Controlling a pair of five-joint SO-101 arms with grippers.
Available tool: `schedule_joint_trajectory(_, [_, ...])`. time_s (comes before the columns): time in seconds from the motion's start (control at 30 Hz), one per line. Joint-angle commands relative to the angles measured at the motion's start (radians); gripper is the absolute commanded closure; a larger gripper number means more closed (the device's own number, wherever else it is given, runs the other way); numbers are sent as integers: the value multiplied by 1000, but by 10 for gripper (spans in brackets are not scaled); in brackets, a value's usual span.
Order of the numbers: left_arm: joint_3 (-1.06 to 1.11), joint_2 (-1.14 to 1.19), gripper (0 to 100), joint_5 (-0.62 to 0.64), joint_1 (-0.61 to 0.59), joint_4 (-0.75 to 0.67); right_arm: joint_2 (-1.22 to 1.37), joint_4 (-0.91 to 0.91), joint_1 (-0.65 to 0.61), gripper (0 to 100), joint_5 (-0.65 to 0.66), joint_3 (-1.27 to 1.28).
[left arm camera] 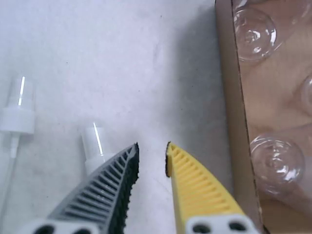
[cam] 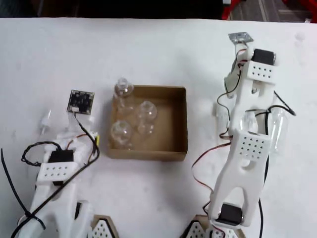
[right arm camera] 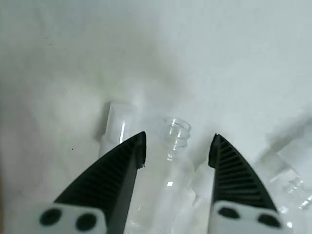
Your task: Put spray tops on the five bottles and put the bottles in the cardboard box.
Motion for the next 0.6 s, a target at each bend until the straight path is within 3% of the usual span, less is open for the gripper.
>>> schedule_joint_trajectory(0.0, [-5, -5, 910, 9, 13, -21, 5, 24, 7, 807, 14, -37])
schedule_joint_trajectory(0.57, [-5, -5, 910, 9, 13, -21, 91, -42, 8, 842, 15, -37])
